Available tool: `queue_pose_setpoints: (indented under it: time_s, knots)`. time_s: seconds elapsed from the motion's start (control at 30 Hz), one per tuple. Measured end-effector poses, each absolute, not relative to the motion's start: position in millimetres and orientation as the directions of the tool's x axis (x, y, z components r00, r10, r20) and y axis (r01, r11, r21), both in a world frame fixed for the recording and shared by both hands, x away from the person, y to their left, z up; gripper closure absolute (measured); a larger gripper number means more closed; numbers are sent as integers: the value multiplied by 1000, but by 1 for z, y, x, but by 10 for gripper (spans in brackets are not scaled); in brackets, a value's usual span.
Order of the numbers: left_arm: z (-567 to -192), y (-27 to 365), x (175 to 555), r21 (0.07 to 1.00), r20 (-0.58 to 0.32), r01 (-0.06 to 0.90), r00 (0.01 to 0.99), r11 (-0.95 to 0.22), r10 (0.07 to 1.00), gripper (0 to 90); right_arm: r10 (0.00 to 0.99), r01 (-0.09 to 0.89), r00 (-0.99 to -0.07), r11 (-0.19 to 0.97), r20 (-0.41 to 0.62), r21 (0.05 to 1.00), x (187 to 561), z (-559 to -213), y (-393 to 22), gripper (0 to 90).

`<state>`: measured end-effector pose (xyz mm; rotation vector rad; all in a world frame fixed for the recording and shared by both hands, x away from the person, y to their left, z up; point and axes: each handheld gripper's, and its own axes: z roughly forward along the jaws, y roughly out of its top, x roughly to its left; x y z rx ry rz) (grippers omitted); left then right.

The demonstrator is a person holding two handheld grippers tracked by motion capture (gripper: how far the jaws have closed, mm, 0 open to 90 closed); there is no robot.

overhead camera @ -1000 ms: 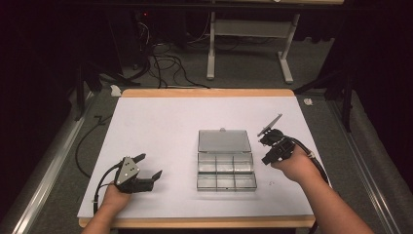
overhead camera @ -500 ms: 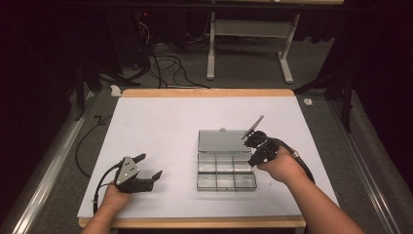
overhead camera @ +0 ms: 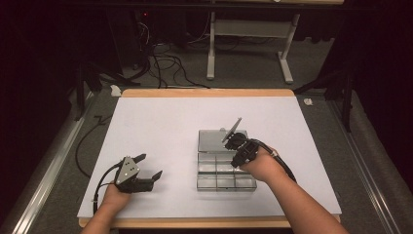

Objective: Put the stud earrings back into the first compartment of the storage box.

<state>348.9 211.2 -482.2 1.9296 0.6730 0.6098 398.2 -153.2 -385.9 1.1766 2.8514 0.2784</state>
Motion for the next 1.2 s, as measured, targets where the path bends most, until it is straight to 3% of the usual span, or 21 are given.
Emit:
queue_pose_setpoints:
  time_s: [1.2]
  knots:
    - [-482,212,349,904,121,199,729,-378,674,150,607,609,-792,778,65,153,422,-424,-77,864]
